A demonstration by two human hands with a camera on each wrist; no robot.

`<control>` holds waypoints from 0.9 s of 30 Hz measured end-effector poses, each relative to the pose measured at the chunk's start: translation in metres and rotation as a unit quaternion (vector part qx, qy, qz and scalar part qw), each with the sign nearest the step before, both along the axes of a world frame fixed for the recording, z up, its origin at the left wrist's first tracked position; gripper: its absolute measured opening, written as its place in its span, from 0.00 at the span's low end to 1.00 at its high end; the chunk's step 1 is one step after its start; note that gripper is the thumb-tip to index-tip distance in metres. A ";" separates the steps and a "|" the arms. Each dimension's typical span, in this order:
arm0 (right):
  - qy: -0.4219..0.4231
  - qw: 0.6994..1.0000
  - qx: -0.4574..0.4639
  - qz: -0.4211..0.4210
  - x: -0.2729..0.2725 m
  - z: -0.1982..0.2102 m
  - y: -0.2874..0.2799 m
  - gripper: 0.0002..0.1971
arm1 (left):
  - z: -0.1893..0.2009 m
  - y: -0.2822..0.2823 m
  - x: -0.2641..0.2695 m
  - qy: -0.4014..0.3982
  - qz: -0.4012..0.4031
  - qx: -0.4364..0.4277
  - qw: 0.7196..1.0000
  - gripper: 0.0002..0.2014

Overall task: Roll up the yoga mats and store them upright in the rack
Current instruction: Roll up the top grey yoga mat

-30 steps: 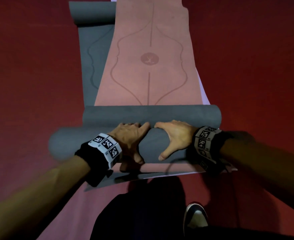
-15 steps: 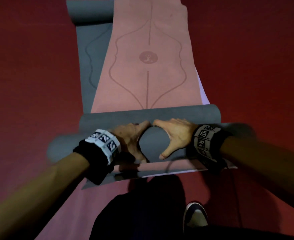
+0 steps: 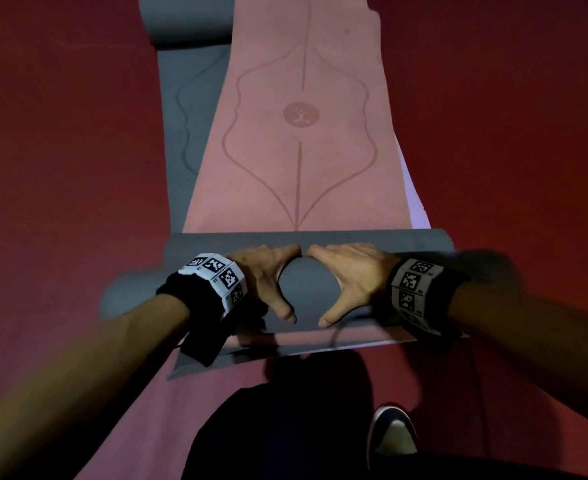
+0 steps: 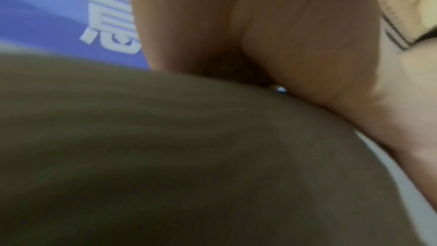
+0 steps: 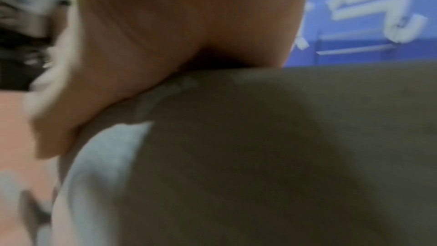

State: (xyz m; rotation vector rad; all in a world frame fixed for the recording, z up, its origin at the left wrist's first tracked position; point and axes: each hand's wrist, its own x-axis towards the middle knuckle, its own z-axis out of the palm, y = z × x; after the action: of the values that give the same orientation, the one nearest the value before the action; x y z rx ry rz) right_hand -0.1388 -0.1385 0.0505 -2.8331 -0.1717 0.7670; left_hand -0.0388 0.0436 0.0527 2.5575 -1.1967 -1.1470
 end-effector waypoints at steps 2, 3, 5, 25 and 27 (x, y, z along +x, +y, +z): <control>0.010 0.999 0.022 -0.021 0.001 0.002 -0.003 0.50 | 0.001 0.001 -0.005 0.000 -0.007 0.004 1.000 0.44; 0.018 0.998 0.037 -0.038 0.001 0.003 -0.004 0.49 | 0.000 0.001 -0.007 -0.018 -0.025 0.005 1.000 0.47; 0.039 0.994 0.071 -0.076 0.000 0.002 -0.008 0.47 | -0.001 0.000 -0.012 -0.067 -0.073 0.012 0.995 0.53; 0.218 0.940 0.059 -0.256 0.032 -0.043 -0.017 0.56 | -0.034 0.000 -0.004 0.044 0.007 -0.004 0.999 0.47; 0.187 0.950 0.057 -0.244 0.040 -0.044 -0.023 0.57 | -0.039 0.001 0.000 0.071 0.017 -0.017 0.997 0.47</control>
State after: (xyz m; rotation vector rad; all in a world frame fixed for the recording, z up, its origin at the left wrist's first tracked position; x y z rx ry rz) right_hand -0.0991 -0.1611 0.0066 -2.4018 0.5033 1.0992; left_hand -0.0389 0.0445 0.0134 2.4152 -1.1261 -1.2648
